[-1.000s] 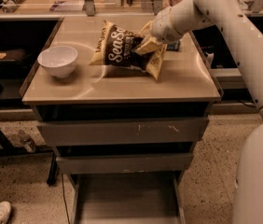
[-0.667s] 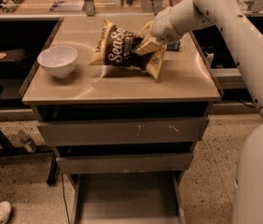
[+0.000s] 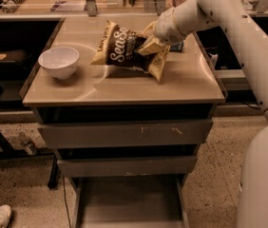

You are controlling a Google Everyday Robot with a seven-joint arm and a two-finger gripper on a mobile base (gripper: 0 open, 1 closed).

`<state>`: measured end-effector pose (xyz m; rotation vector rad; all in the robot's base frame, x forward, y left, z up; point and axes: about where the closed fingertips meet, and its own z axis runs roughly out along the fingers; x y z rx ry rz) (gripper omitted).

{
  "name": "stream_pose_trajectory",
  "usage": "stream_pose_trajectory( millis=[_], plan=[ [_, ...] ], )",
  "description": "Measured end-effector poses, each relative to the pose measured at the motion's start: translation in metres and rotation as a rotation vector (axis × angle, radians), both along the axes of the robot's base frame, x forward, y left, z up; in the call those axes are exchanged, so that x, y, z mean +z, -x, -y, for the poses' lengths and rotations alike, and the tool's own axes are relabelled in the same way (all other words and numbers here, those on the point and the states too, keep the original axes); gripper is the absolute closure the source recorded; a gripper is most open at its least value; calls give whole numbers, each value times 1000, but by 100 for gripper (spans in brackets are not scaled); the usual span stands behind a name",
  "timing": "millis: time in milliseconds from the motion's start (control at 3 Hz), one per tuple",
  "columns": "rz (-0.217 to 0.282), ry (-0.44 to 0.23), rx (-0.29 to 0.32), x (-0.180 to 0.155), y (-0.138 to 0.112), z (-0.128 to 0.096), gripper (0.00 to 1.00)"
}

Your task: Pick brown chip bag from bottom drawer and place on counter

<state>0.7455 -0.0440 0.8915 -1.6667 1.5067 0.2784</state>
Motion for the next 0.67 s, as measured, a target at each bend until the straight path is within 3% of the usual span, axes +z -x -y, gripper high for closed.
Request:
stream_pose_trajectory(
  millis=[333,667],
  plan=[
    [0,0,0,0,0,0,12],
    [0,0,0,0,0,0,0]
  ],
)
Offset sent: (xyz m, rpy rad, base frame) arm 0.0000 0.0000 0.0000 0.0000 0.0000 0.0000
